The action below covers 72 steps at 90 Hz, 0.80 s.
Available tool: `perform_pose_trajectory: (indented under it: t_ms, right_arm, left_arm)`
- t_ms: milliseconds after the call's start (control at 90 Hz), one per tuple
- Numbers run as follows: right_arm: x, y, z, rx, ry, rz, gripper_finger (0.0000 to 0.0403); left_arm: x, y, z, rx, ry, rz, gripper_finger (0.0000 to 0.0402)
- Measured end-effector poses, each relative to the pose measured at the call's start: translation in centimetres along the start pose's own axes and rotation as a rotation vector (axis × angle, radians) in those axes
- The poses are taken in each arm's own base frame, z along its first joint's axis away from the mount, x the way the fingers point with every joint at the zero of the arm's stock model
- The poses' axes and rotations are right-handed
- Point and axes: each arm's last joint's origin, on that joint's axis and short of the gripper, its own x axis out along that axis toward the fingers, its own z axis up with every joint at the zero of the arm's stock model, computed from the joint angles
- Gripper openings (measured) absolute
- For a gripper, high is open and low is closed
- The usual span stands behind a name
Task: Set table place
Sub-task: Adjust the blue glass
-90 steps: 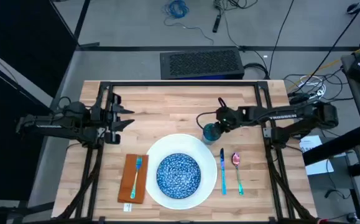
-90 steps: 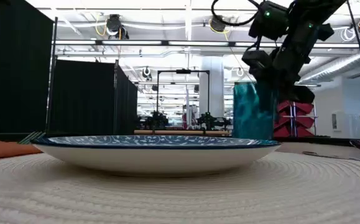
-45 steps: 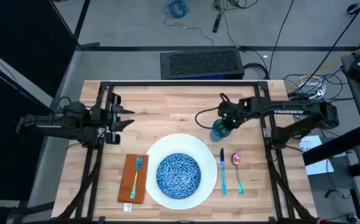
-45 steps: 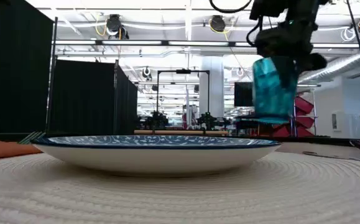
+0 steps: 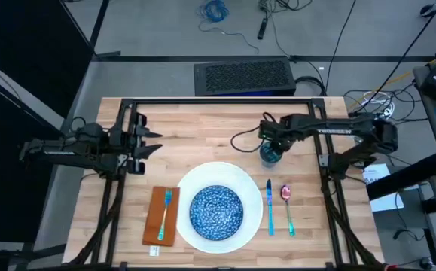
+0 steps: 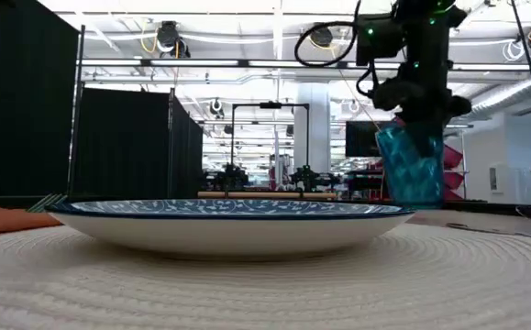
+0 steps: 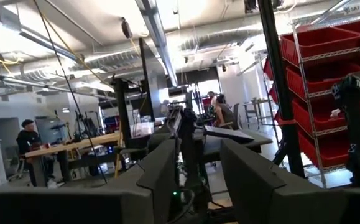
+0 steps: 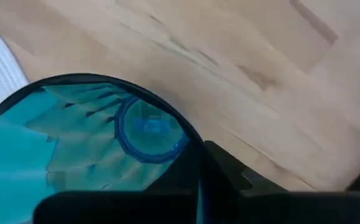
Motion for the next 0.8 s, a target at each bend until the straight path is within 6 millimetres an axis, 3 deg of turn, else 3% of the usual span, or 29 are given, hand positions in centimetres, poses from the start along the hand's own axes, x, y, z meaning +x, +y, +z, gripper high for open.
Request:
perform_pose_trajectory:
  t_ms: [411,800]
  right_arm:
    - [0.6,0.6,0.7,-0.002,-0.011,0.058,0.0]
    - [2.1,0.5,0.1,0.016,0.002,0.095,0.0]
  left_arm:
    - [0.0,0.0,-0.1,0.005,0.009,-0.002,0.0116]
    - [0.0,0.0,-0.1,0.004,0.009,-0.002,0.0116]
